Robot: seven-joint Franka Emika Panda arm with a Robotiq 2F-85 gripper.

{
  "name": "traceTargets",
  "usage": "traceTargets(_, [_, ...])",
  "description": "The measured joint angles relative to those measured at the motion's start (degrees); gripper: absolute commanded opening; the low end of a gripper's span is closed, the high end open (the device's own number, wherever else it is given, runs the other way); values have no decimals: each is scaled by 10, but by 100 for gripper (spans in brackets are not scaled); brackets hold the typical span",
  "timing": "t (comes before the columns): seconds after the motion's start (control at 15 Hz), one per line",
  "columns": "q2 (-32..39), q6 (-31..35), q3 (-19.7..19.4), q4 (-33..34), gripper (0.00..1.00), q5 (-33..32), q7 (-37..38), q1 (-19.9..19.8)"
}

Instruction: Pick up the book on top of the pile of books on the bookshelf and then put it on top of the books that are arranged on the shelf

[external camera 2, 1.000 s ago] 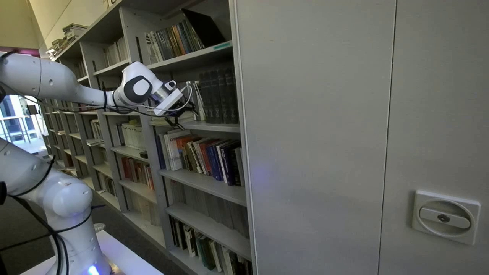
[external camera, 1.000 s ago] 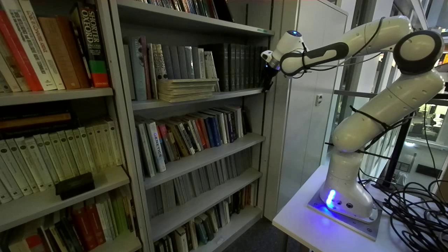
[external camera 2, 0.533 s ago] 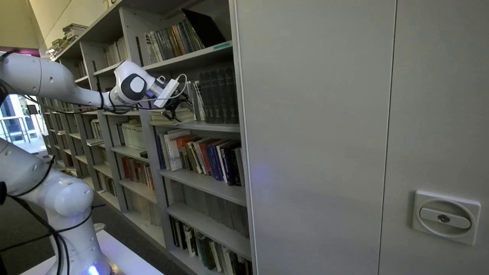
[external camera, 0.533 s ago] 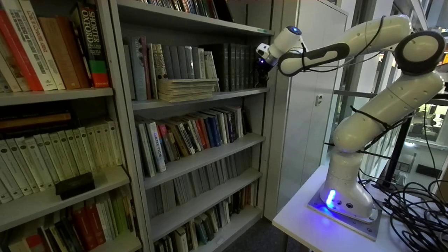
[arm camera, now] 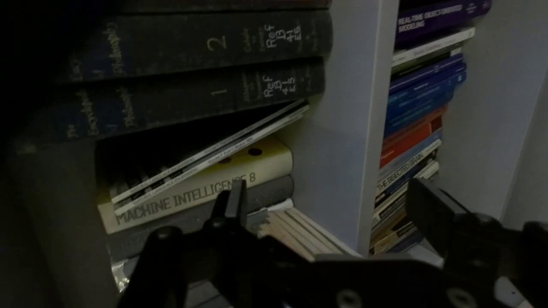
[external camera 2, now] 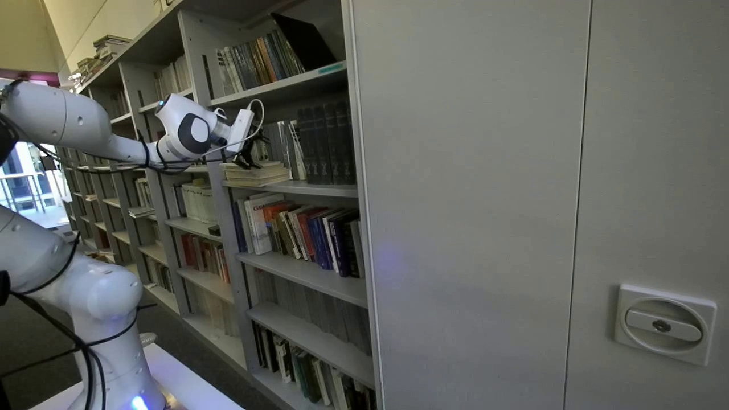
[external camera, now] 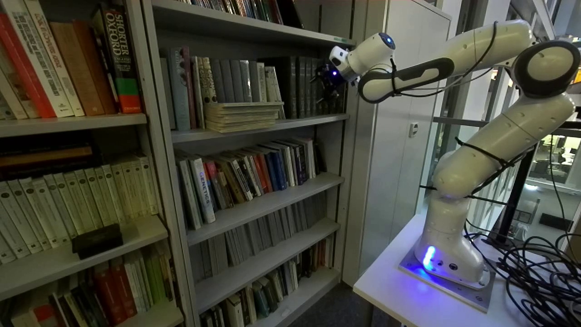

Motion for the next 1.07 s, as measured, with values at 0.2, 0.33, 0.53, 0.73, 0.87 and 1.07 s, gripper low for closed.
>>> traceTargets(0.2, [0, 33, 7, -11, 100, 4, 22, 5])
traceTargets(0.33, [0, 42, 15, -18, 100, 4, 48, 4])
traceTargets(0.53, [-1, 43, 31, -25, 100, 4, 87, 0])
traceTargets(0.73, [-2, 43, 45, -31, 100, 4, 106, 1])
traceTargets(0.87, [-2, 42, 36, -35, 100, 6, 104, 25])
traceTargets(1.07, [-2, 42, 27, -36, 100, 6, 104, 38])
